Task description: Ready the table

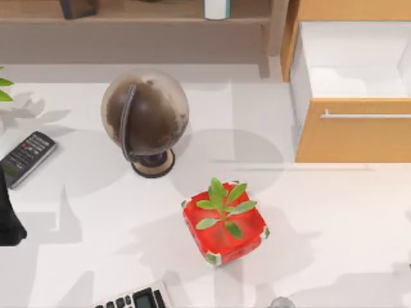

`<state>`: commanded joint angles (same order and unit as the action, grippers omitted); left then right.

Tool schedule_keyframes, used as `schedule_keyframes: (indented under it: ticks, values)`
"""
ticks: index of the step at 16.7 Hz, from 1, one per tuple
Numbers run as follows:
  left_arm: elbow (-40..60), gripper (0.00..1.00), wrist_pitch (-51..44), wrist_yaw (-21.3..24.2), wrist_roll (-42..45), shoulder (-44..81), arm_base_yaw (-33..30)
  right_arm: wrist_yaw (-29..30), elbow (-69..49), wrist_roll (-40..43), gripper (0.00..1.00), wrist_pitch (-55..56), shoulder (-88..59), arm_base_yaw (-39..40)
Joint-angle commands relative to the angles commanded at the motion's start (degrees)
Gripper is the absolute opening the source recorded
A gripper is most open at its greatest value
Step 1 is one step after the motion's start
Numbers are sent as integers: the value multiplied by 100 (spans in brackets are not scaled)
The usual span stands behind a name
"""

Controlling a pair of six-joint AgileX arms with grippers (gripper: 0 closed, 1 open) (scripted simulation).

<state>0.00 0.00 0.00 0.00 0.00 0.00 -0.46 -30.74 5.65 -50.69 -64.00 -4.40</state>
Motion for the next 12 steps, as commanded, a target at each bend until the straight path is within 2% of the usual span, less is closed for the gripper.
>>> schedule_keyframes:
  ticks: [12]
  values:
    - [0,100,0,0,0,0,0,-23,-28,-12,0,73,52,23]
